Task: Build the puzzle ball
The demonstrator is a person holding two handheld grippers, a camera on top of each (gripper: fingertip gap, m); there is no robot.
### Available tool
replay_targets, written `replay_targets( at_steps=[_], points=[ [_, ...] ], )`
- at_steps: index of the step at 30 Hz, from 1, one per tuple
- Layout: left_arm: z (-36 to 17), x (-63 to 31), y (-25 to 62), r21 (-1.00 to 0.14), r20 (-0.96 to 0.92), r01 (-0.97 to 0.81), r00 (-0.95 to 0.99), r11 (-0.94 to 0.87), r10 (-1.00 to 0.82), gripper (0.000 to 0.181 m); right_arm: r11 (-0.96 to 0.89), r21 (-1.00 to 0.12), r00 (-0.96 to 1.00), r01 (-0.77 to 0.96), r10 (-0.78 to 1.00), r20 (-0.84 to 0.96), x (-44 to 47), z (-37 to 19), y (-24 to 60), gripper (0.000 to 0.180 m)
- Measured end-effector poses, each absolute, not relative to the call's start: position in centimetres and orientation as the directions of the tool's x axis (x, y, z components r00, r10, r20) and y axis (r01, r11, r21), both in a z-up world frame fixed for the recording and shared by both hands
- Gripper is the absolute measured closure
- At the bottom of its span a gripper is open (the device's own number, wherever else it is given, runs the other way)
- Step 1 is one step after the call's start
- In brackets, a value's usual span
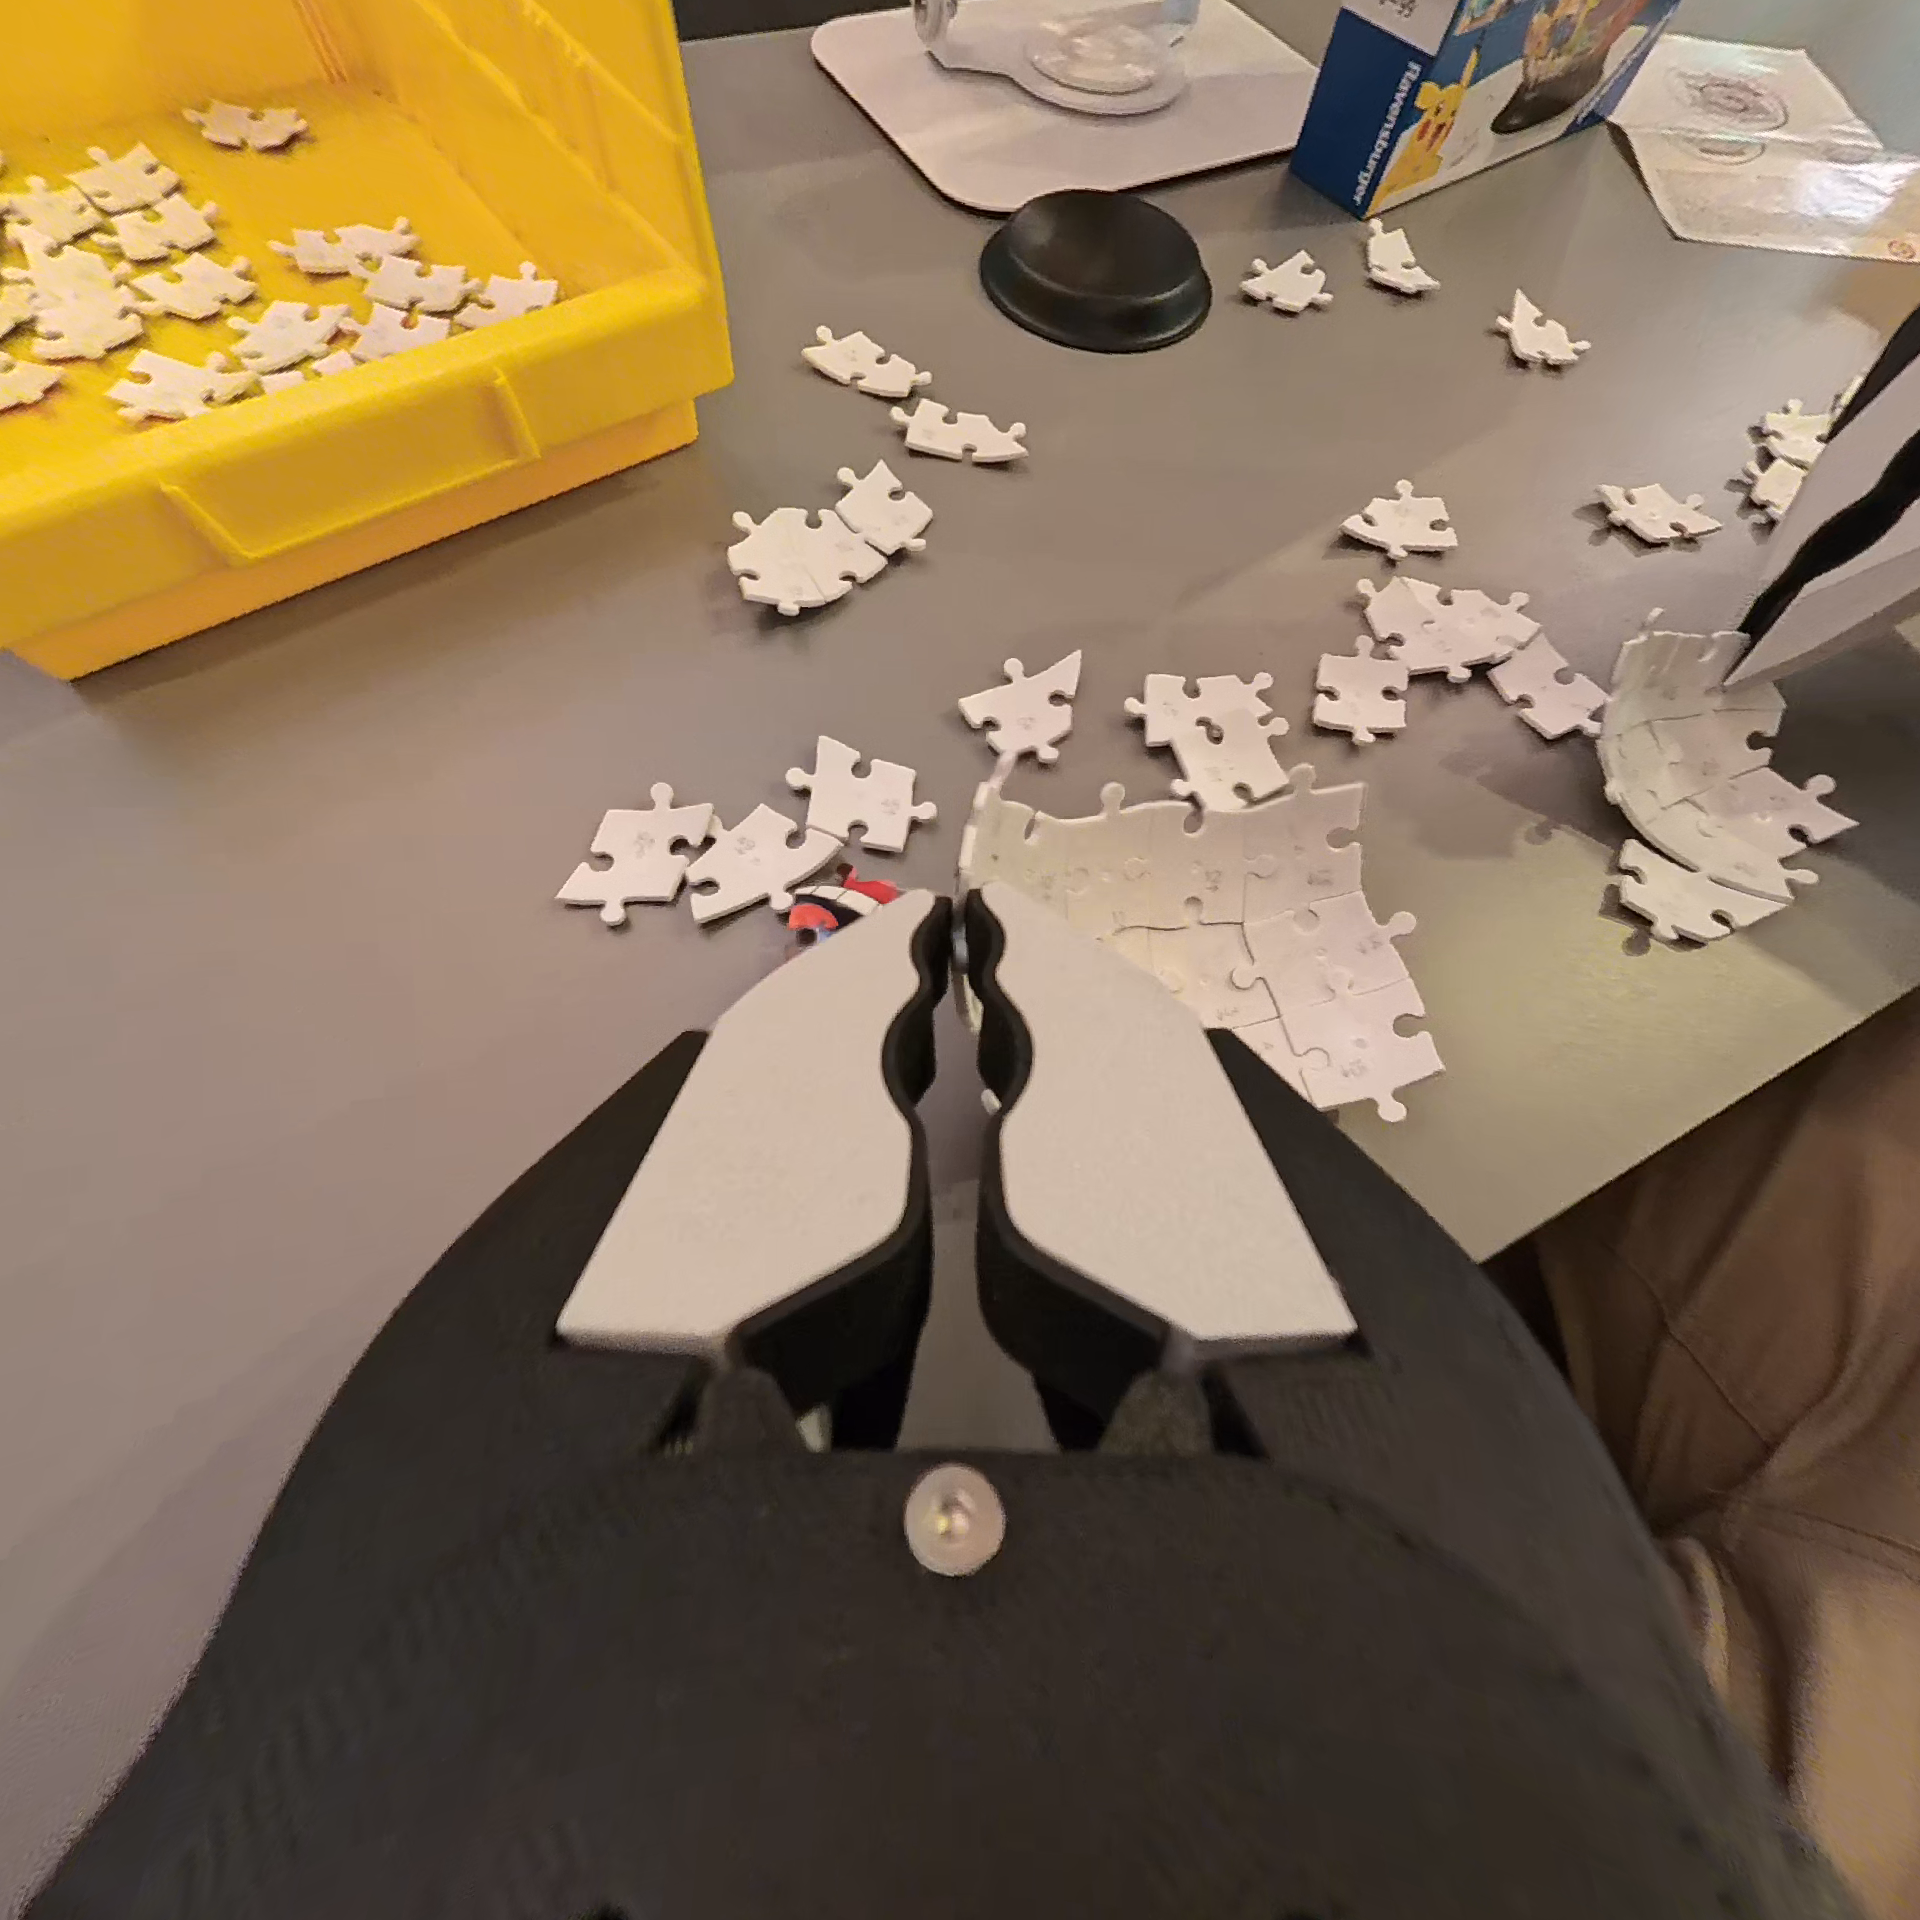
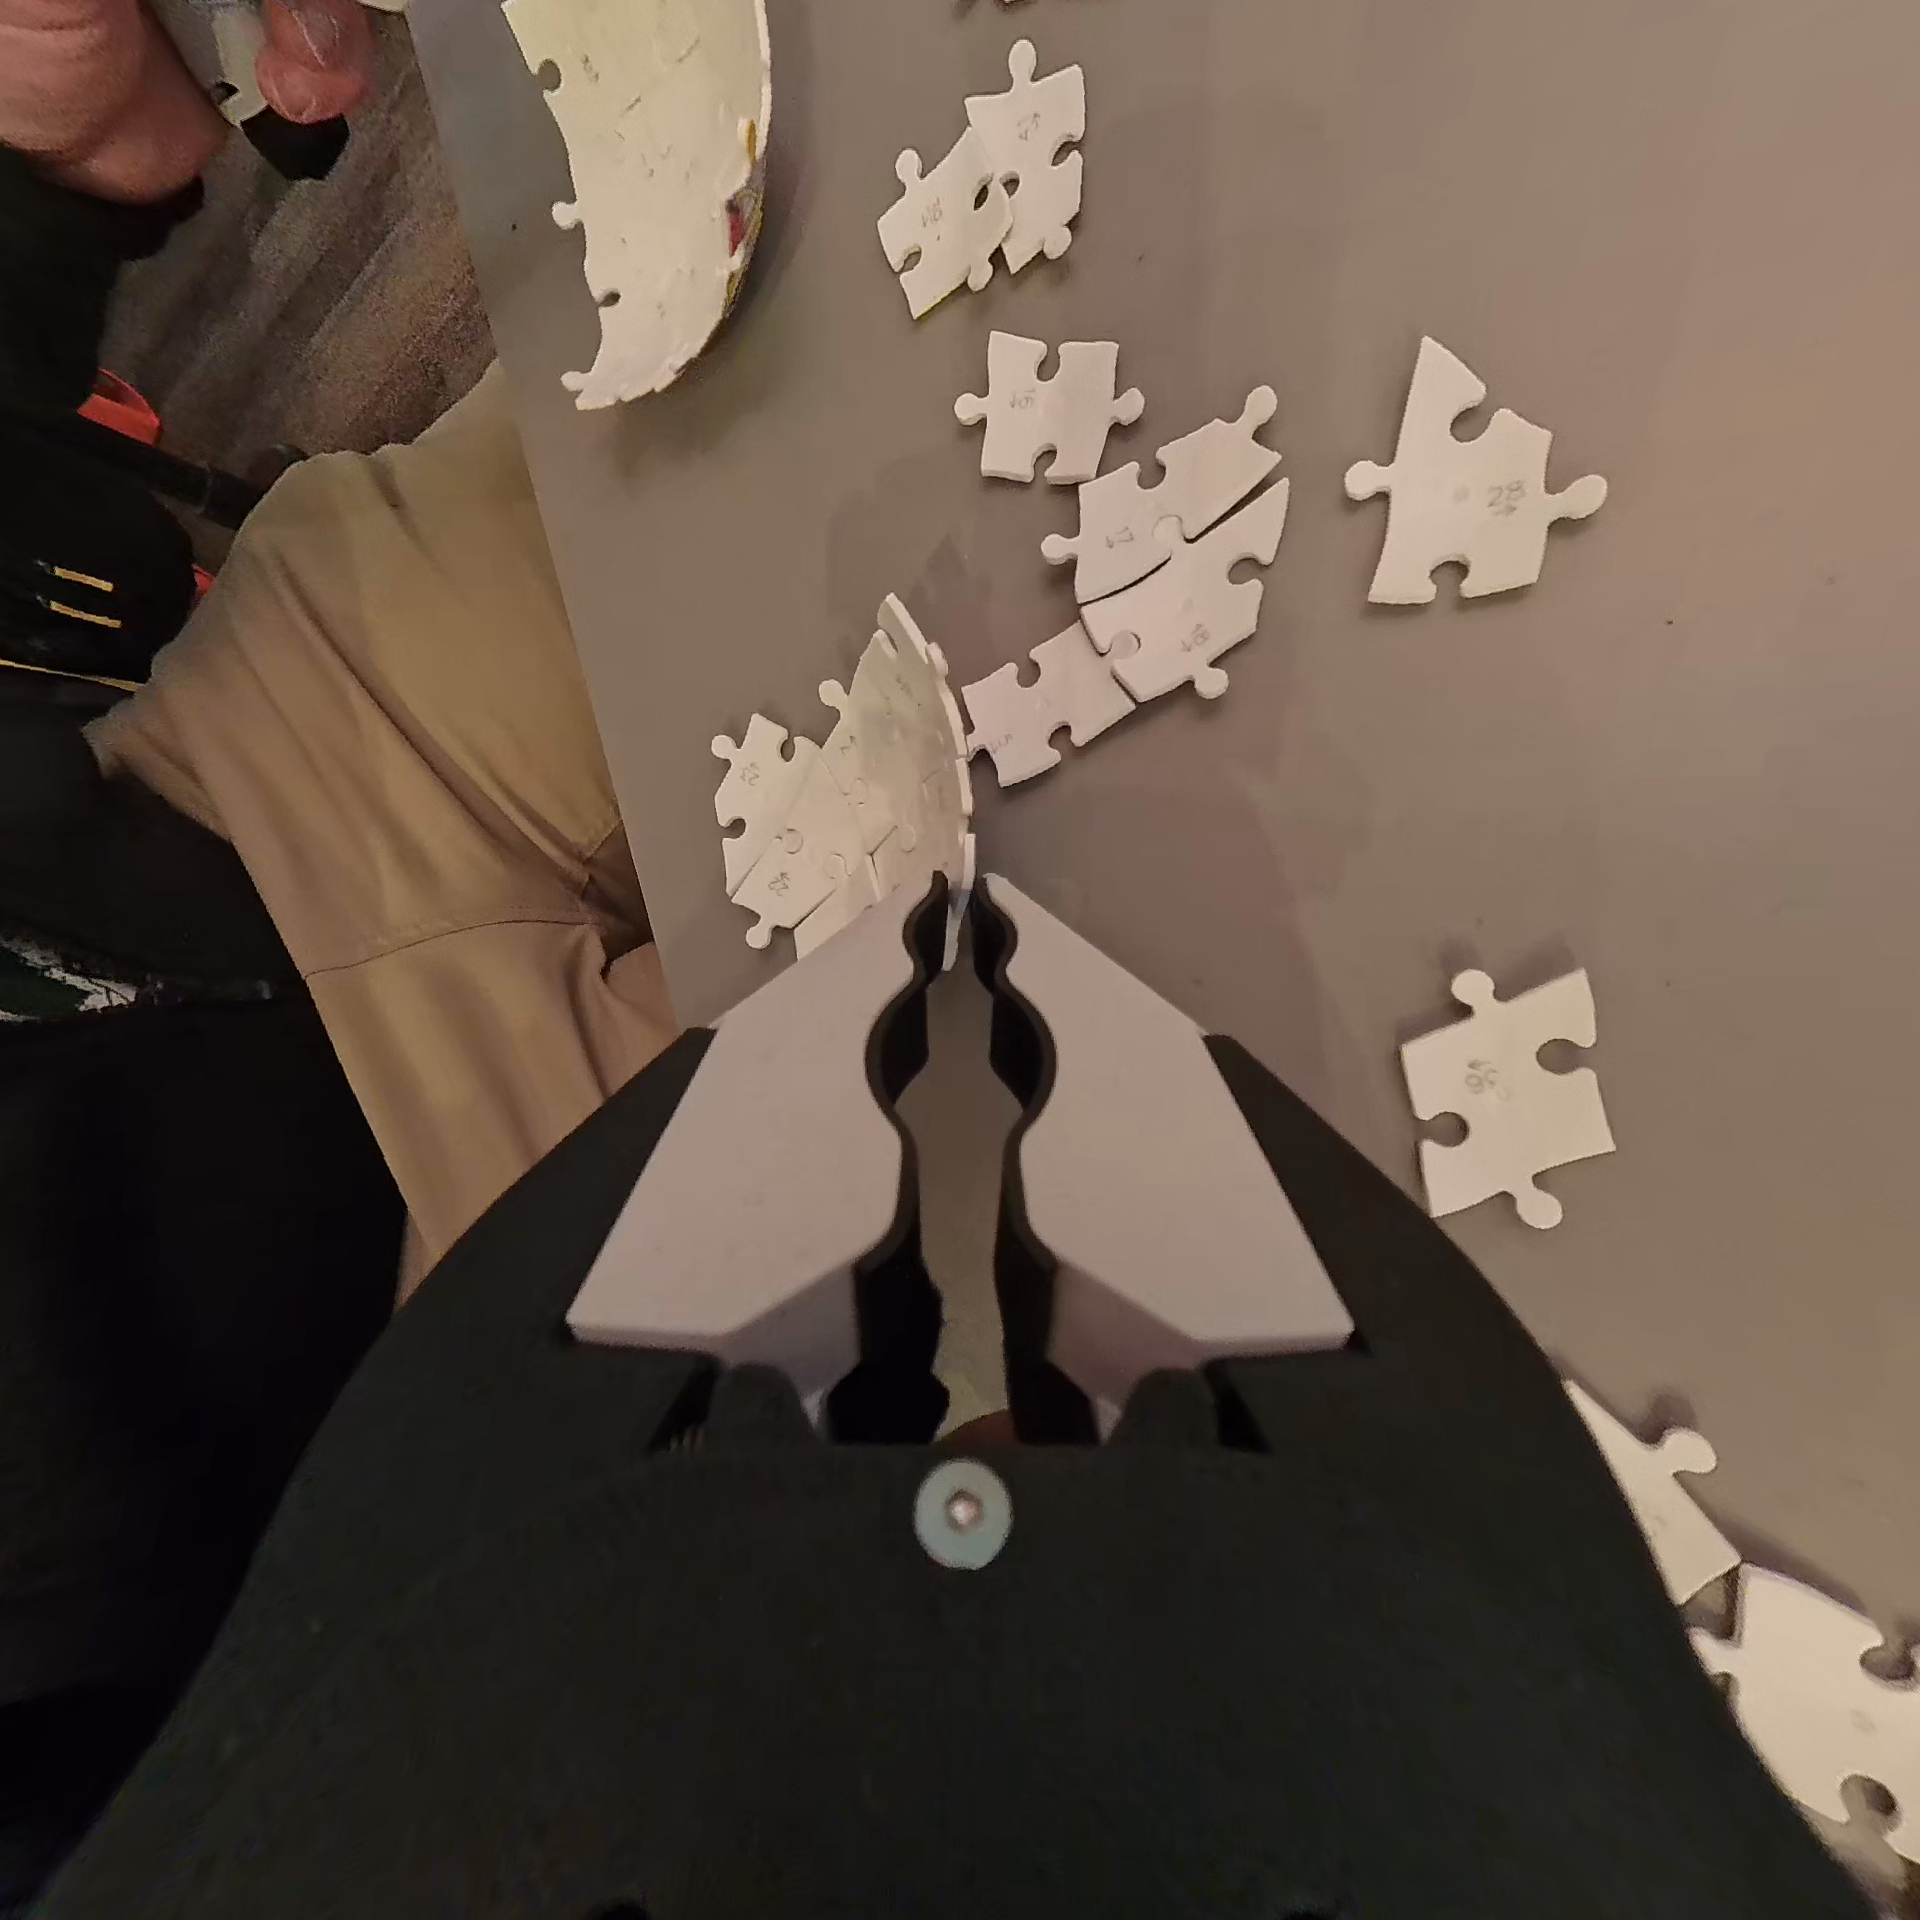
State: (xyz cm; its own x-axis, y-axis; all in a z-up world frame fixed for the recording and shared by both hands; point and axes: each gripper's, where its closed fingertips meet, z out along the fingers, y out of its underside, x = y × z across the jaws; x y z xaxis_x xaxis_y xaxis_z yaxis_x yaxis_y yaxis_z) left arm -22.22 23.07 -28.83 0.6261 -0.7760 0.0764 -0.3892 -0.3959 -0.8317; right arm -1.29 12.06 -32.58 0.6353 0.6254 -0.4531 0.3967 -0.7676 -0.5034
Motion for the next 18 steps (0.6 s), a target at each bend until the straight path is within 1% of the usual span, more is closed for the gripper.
replay_targets(
  at_steps=[1,13,18],
  points=[
    [-28.8,-22.3,23.2,-0.833,0.078,-0.383,0.632,-0.399,-0.771,0.178,-0.768,-0.503,0.636,0.397,0.625,-0.453,-1.3,-32.6,12.1,0.178],
    [-28.5,-23.0,23.7,-0.842,0.079,-0.349,0.674,-0.411,-0.734,0.178,-0.77,-0.5,0.64,0.397,0.623,-0.45,-1.5,-32.6,12.1,0.177],
    [-28.4,-23.7,23.3,-0.836,0.113,-0.324,0.688,-0.442,-0.717,0.177,-0.779,-0.494,0.649,0.385,0.61,-0.456,-1.5,-32.7,12.2,0.177]
  ],
)
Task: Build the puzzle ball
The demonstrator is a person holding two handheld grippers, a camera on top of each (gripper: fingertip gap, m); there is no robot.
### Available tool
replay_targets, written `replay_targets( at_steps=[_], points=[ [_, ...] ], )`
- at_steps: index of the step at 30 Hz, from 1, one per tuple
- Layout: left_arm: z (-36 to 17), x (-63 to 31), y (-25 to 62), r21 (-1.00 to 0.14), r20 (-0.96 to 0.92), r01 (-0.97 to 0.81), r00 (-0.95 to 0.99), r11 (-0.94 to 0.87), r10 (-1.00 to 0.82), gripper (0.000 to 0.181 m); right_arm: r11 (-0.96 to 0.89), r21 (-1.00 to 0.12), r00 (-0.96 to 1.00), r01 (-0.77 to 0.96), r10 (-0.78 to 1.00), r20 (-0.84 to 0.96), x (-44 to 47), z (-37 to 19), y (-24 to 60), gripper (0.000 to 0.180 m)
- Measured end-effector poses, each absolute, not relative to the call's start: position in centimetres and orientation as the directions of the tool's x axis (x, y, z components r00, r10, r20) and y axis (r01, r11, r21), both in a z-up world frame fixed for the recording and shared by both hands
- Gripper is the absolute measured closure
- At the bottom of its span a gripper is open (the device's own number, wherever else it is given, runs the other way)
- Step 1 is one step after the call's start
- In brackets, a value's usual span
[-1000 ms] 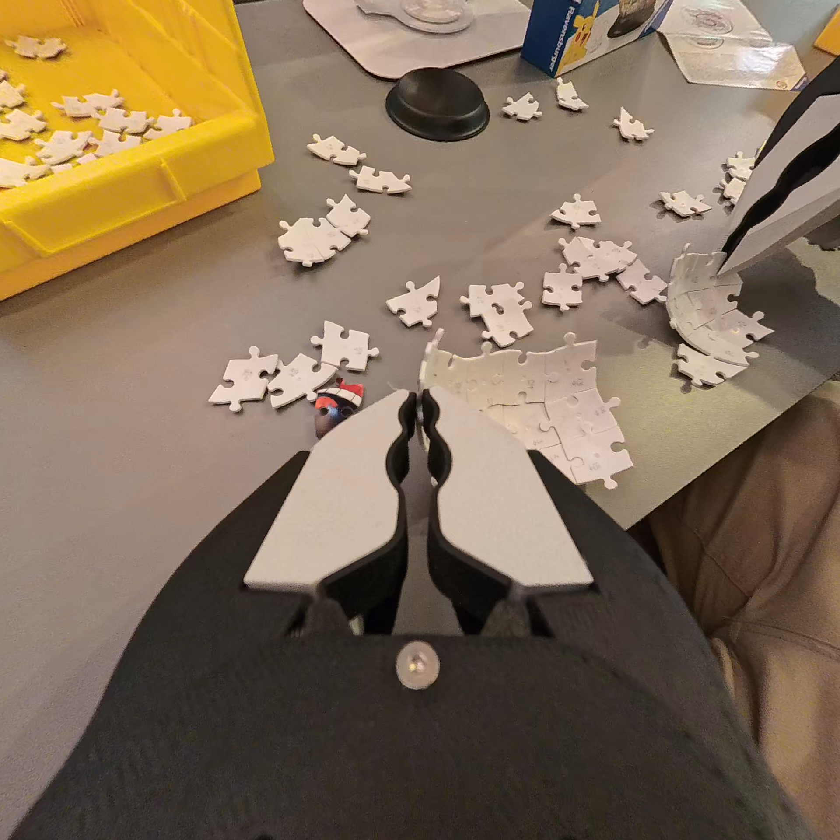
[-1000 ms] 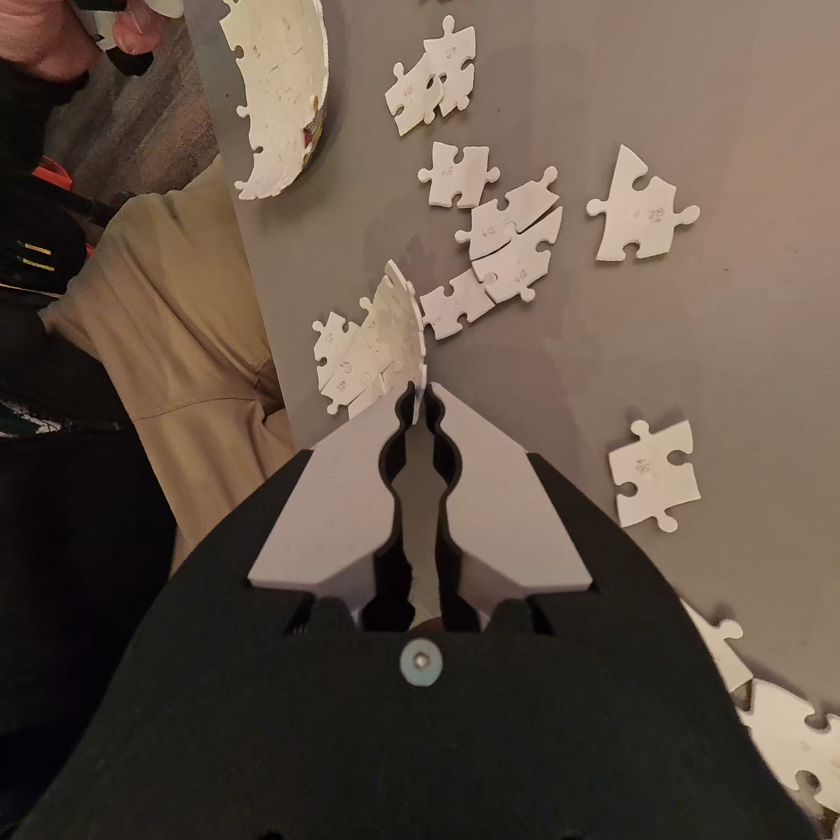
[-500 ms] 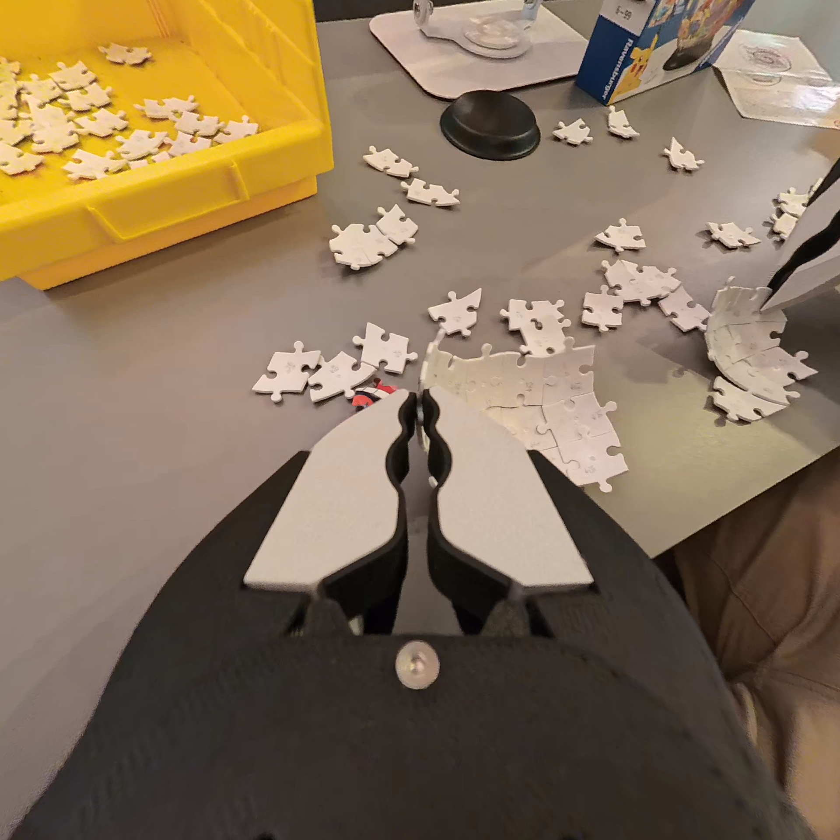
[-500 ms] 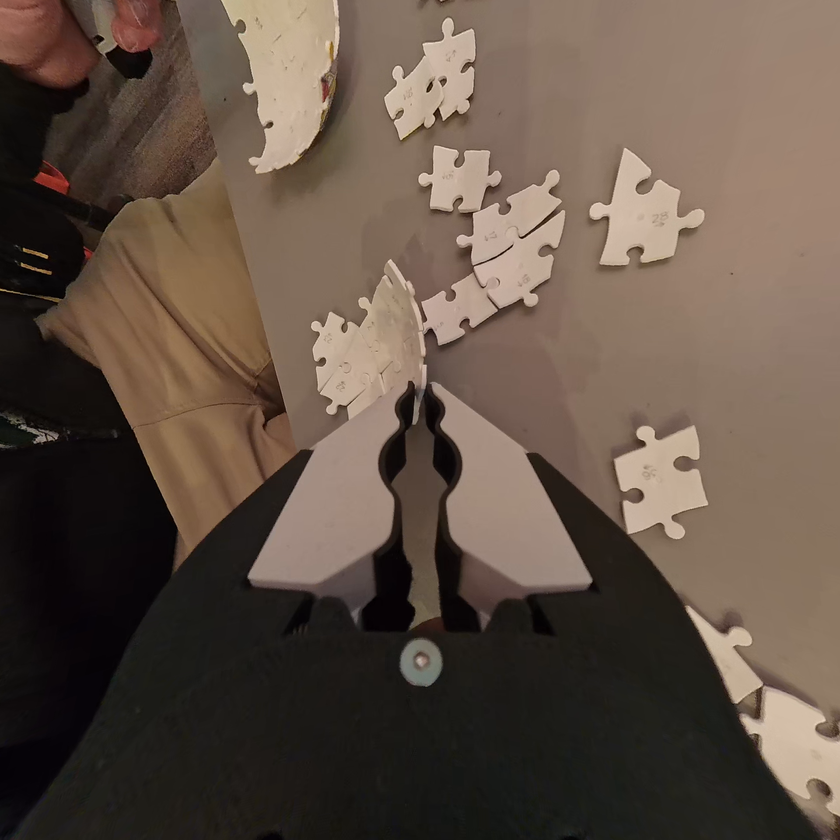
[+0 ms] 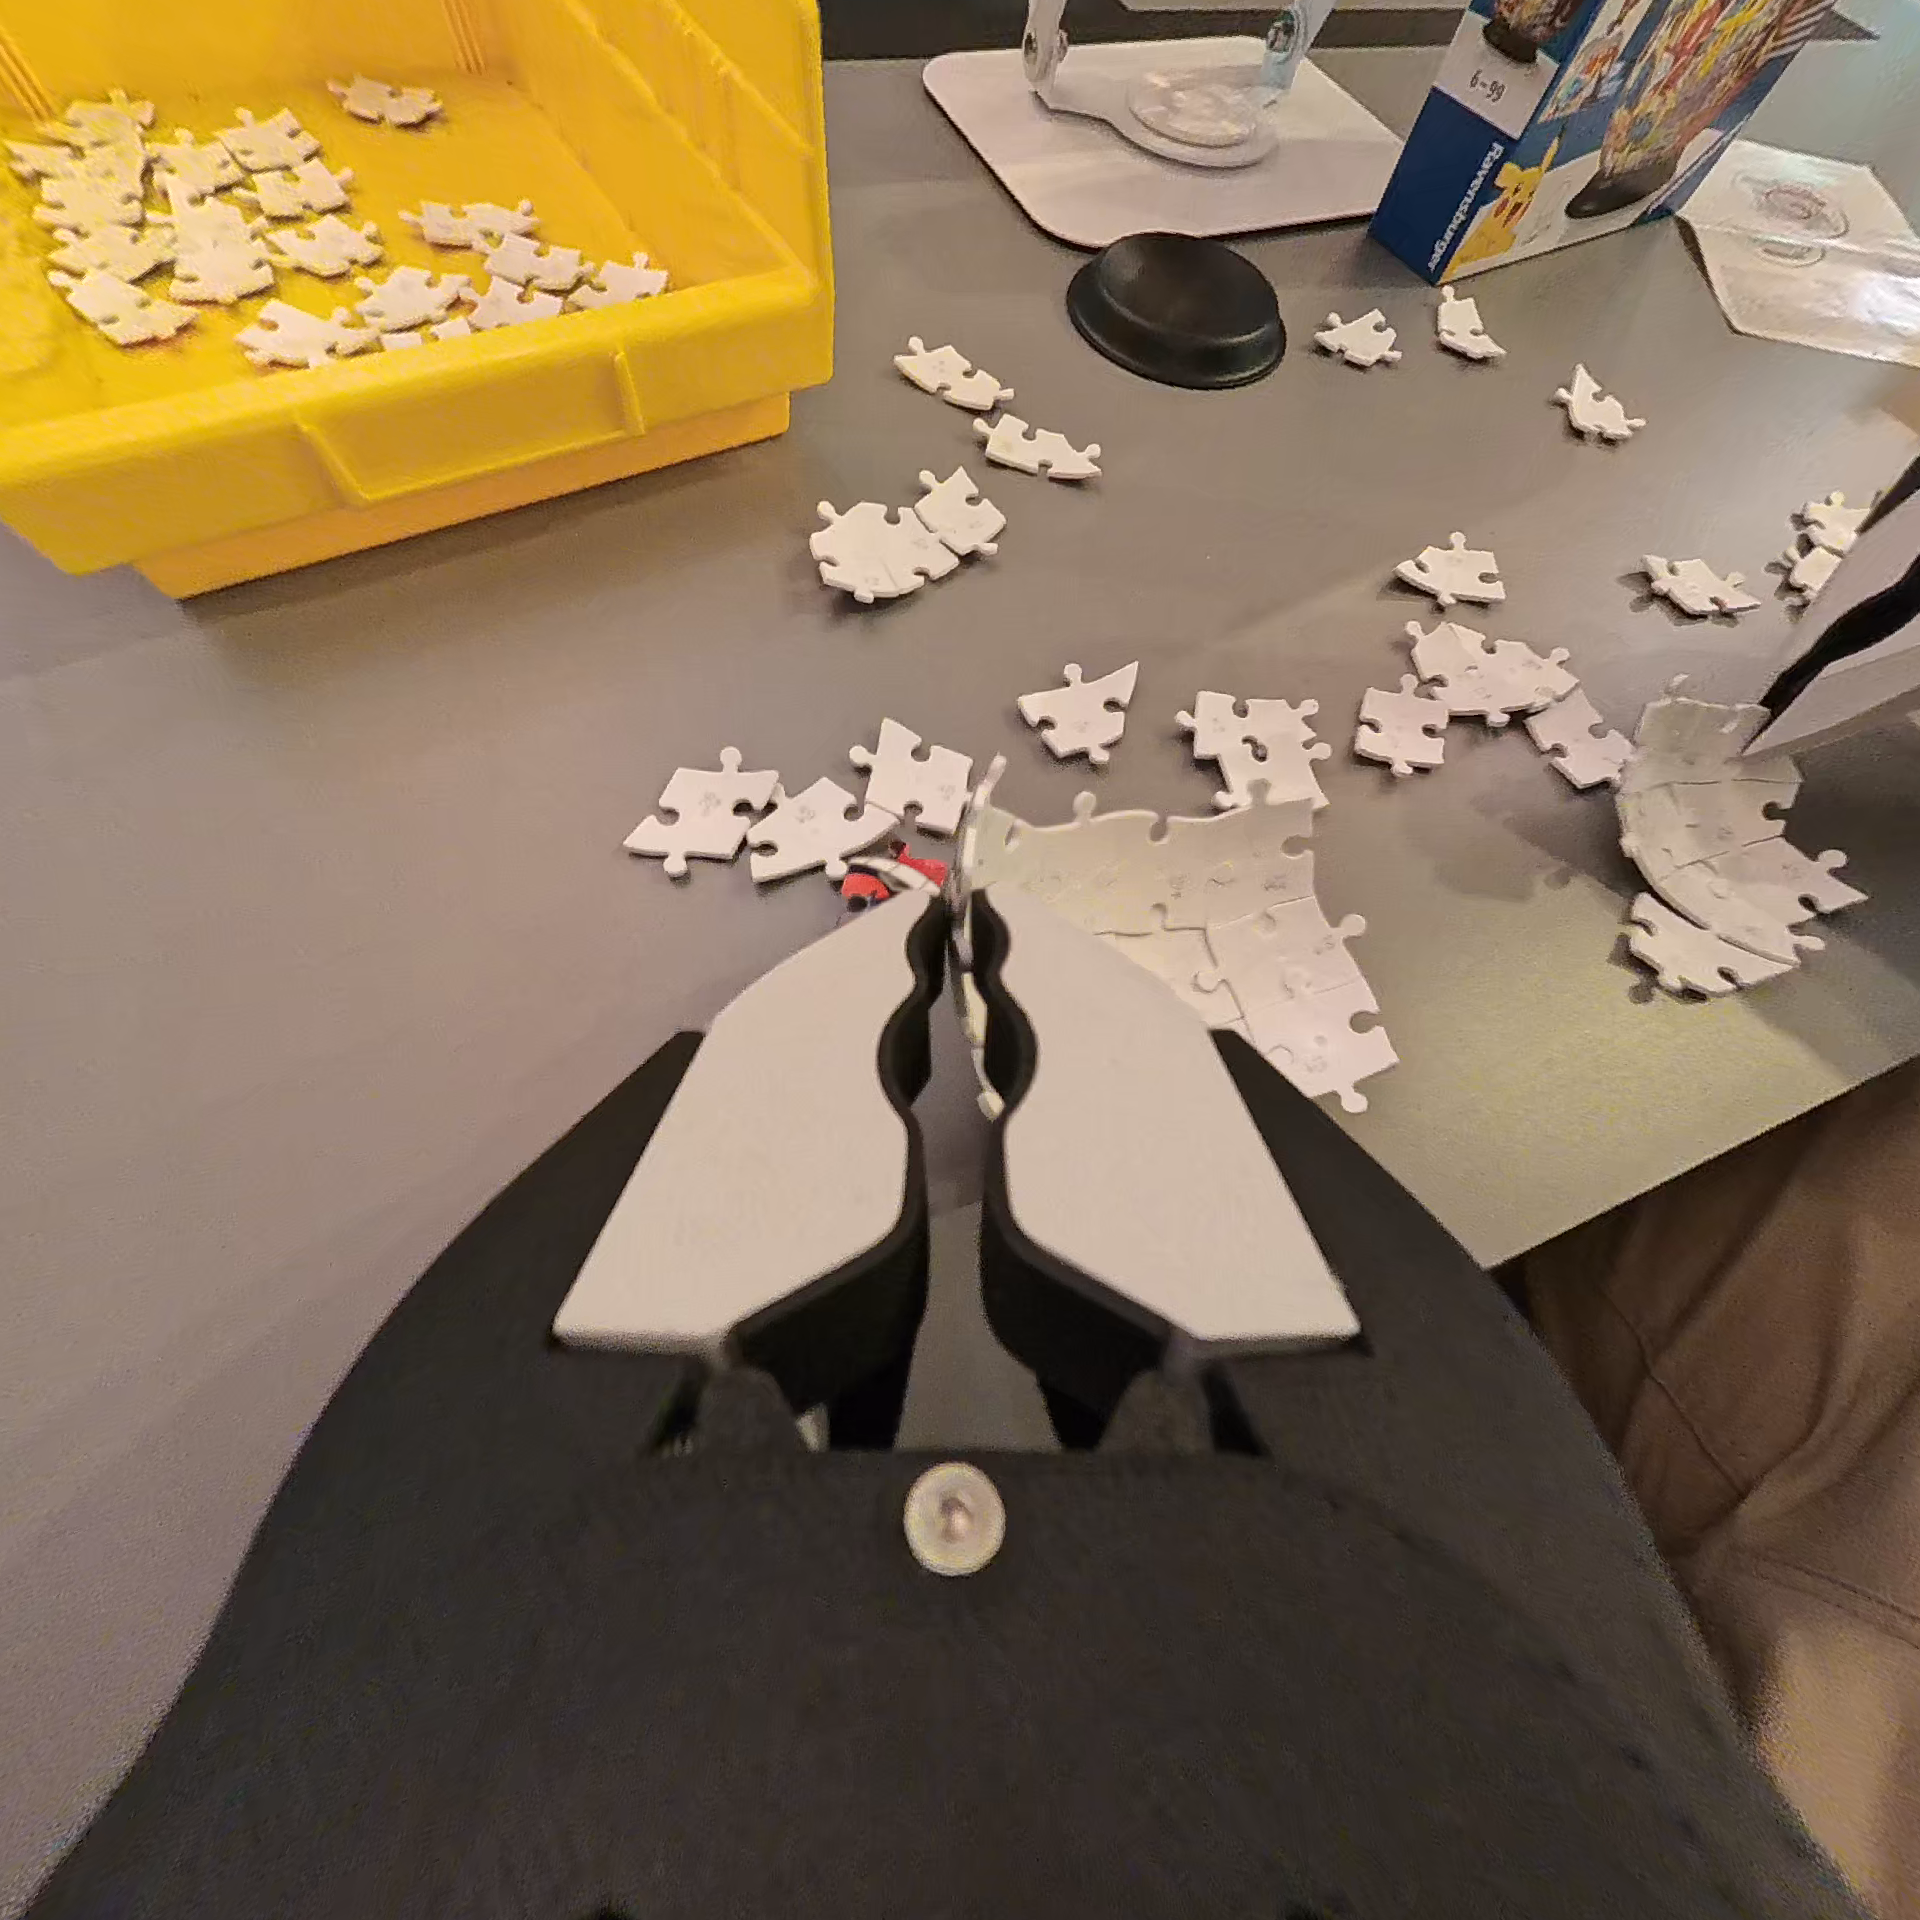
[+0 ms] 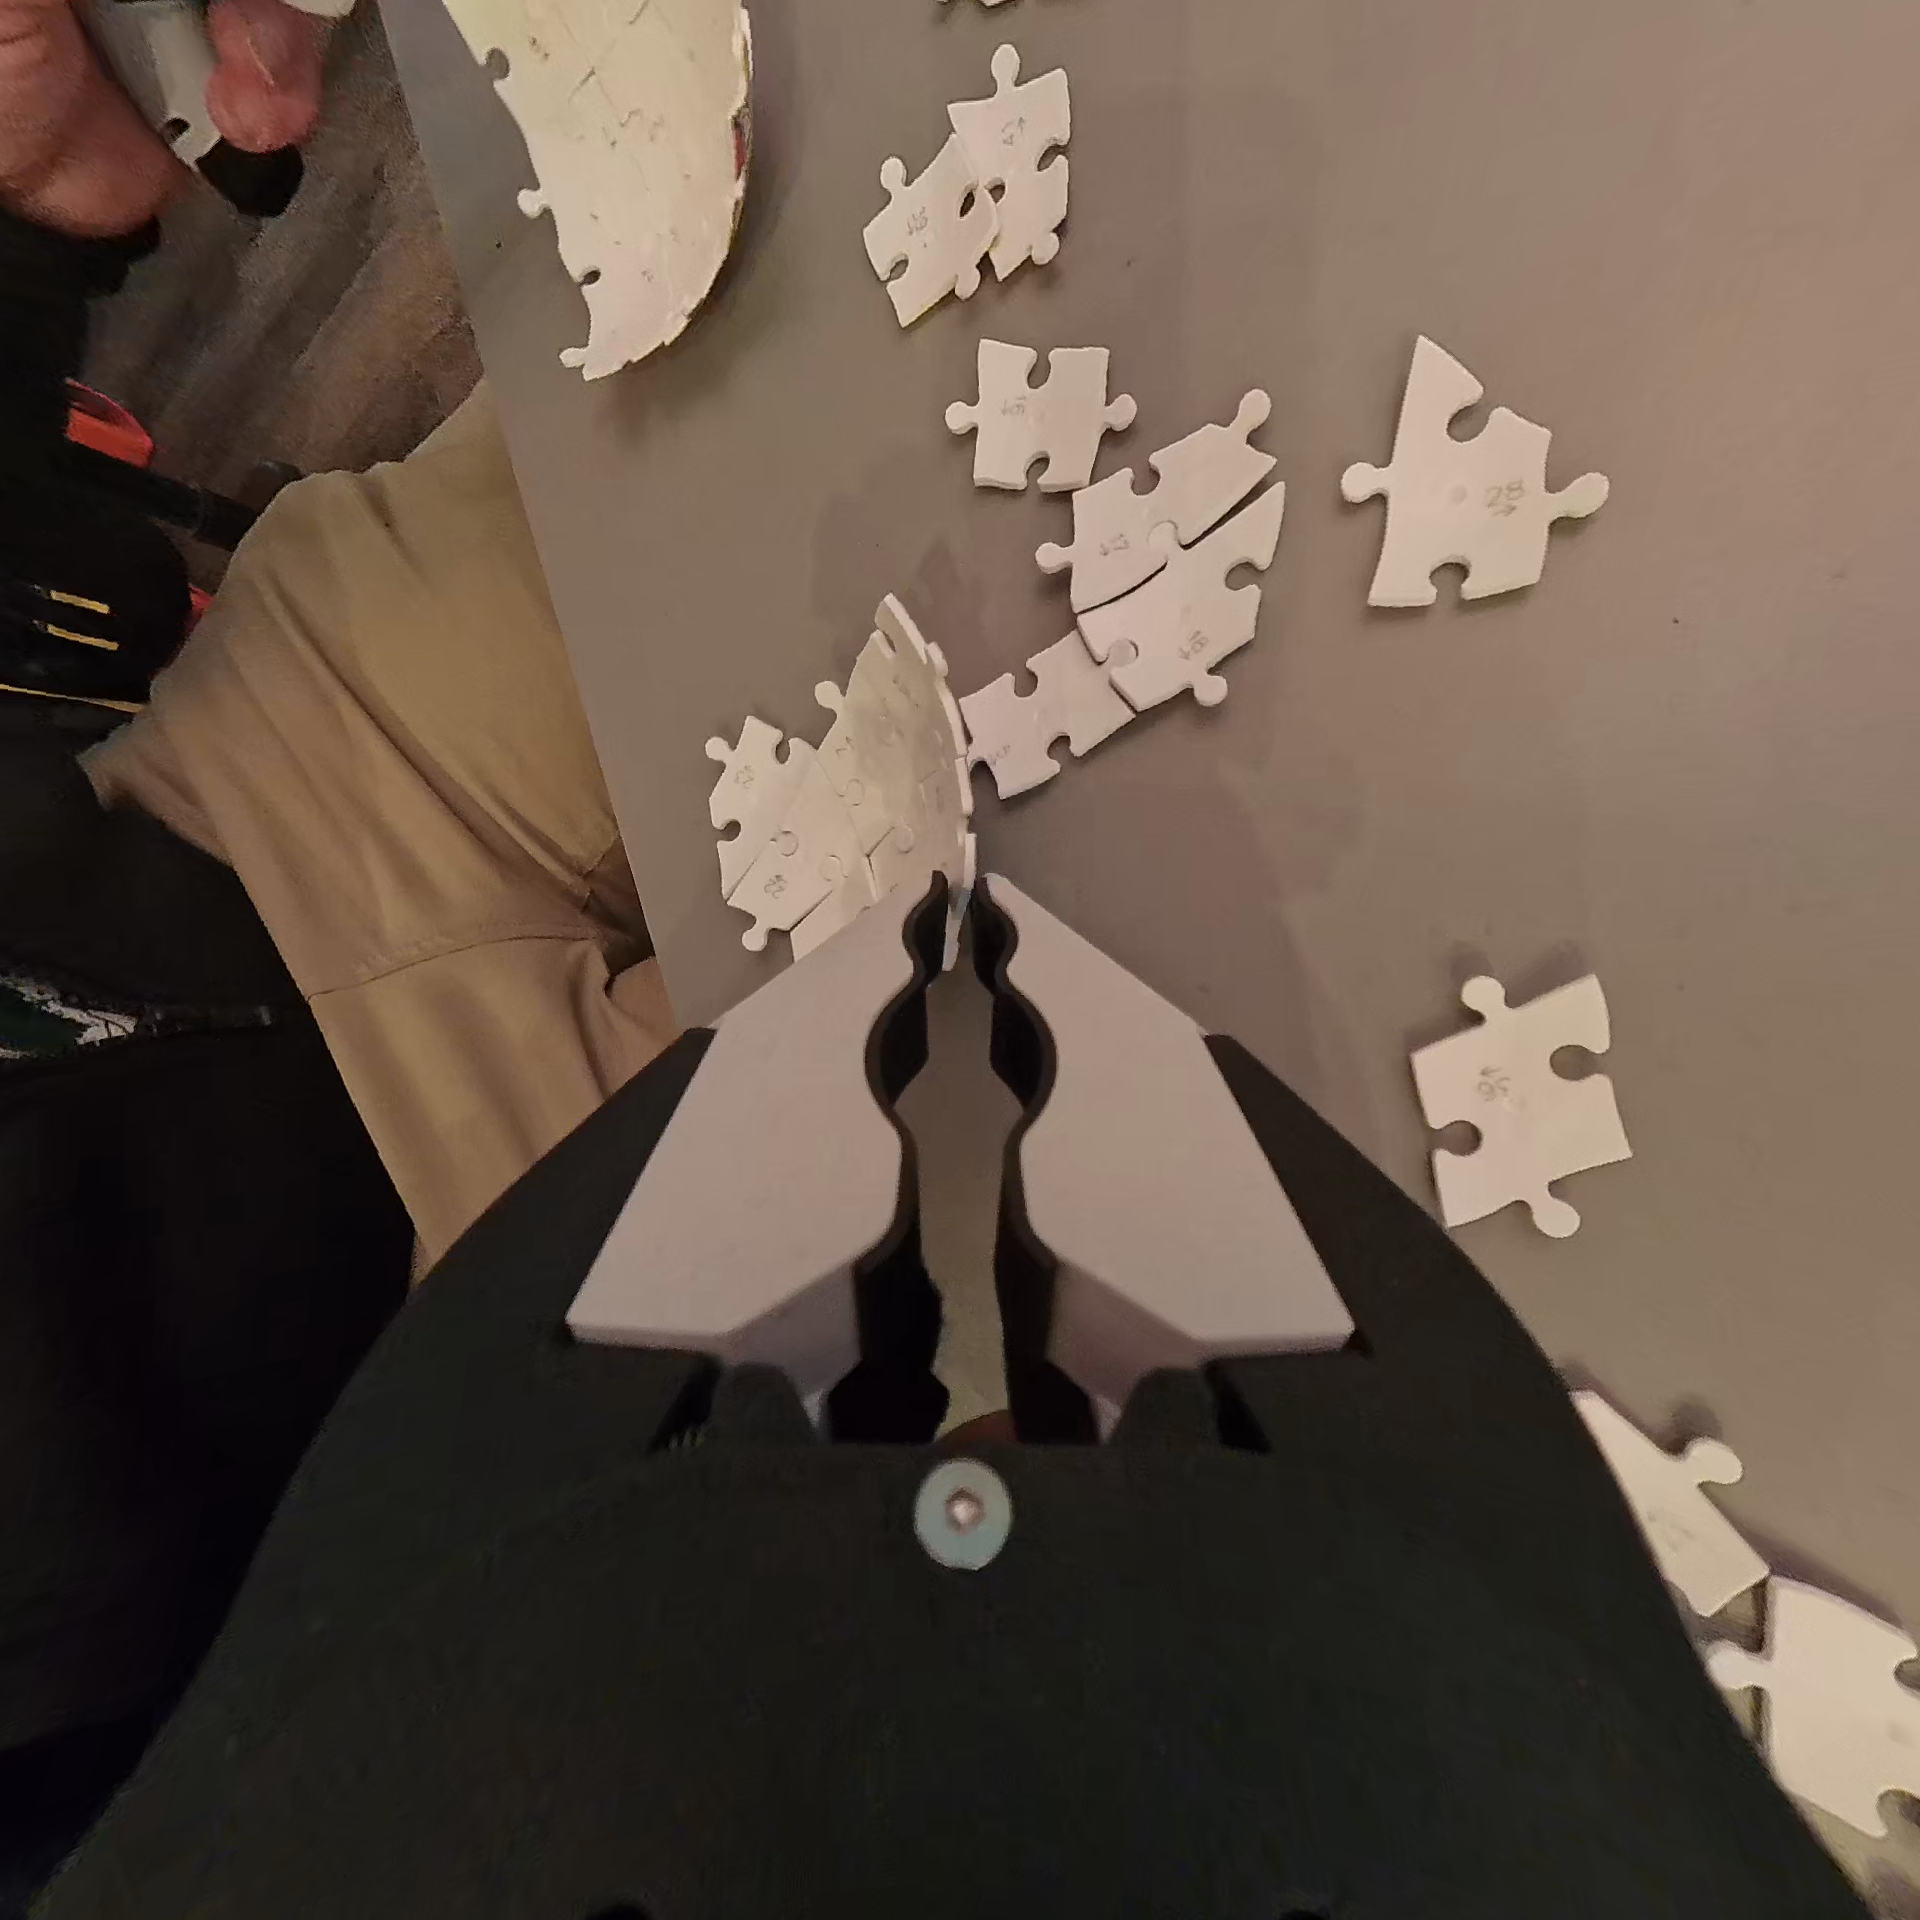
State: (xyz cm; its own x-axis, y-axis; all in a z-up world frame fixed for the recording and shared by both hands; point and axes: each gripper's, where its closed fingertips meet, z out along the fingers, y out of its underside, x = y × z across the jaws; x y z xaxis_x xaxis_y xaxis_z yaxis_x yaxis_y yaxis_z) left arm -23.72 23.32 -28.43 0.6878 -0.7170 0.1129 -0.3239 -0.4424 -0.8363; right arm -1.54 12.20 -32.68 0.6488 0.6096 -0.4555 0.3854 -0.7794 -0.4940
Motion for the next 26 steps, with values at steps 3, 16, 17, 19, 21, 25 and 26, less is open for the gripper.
replay_targets(
  at_steps=[3,16,17,19,21,25,26],
  points=[
    [-28.7,-24.4,22.8,-0.82,0.147,-0.307,0.703,-0.483,-0.696,0.173,-0.782,-0.494,0.65,0.38,0.606,-0.458,-1.7,-32.7,12.2,0.177],
    [-29.5,-23.6,18.7,-0.76,0.263,-0.28,0.693,-0.586,-0.672,0.162,-0.788,-0.49,0.651,0.374,0.599,-0.467,-2.6,-32.9,12.5,0.176],
    [-29.4,-23.3,18.3,-0.762,0.269,-0.277,0.687,-0.585,-0.675,0.16,-0.788,-0.49,0.65,0.373,0.598,-0.468,-2.6,-32.9,12.5,0.176],
    [-29.2,-22.9,17.6,-0.763,0.272,-0.278,0.681,-0.584,-0.68,0.157,-0.789,-0.489,0.65,0.372,0.598,-0.469,-2.6,-33.0,12.5,0.176],
    [-29.0,-22.4,16.8,-0.761,0.277,-0.284,0.671,-0.583,-0.688,0.156,-0.789,-0.489,0.65,0.371,0.597,-0.469,-2.6,-33.0,12.5,0.176],
    [-28.9,-21.3,15.2,-0.76,0.293,-0.296,0.638,-0.579,-0.712,0.154,-0.789,-0.489,0.651,0.371,0.597,-0.469,-2.6,-33.0,12.6,0.176],
    [-28.9,-21.2,15.0,-0.761,0.287,-0.304,0.634,-0.573,-0.718,0.153,-0.79,-0.489,0.651,0.371,0.596,-0.47,-2.6,-33.0,12.6,0.176]
  ],
)
